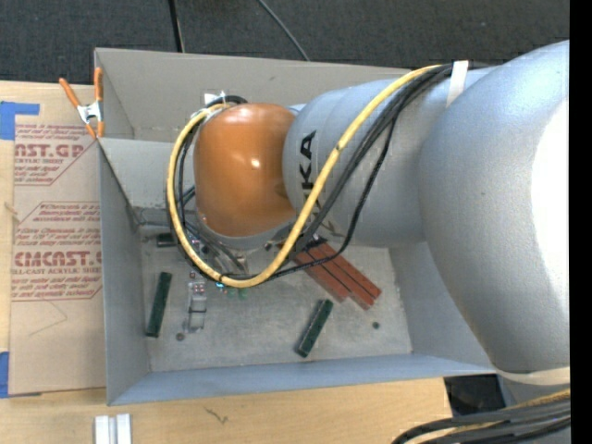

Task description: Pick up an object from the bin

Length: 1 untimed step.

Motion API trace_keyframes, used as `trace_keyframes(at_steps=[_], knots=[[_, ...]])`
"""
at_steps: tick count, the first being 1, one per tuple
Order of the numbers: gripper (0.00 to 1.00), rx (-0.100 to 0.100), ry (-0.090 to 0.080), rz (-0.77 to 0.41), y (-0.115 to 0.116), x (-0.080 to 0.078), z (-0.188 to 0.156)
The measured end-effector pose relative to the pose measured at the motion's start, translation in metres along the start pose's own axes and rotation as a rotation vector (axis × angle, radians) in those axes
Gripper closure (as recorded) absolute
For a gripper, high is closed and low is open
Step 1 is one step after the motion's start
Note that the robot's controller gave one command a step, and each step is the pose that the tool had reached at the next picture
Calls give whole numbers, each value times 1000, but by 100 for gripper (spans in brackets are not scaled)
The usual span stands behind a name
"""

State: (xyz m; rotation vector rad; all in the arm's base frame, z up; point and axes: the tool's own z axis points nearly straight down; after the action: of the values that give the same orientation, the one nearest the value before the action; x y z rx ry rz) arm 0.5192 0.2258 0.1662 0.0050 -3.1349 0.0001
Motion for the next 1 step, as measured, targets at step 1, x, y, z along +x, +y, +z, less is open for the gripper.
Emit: trace_keyframes(at_steps=[1], knots=[[0,-1,-7,2,-1,-2,-4]])
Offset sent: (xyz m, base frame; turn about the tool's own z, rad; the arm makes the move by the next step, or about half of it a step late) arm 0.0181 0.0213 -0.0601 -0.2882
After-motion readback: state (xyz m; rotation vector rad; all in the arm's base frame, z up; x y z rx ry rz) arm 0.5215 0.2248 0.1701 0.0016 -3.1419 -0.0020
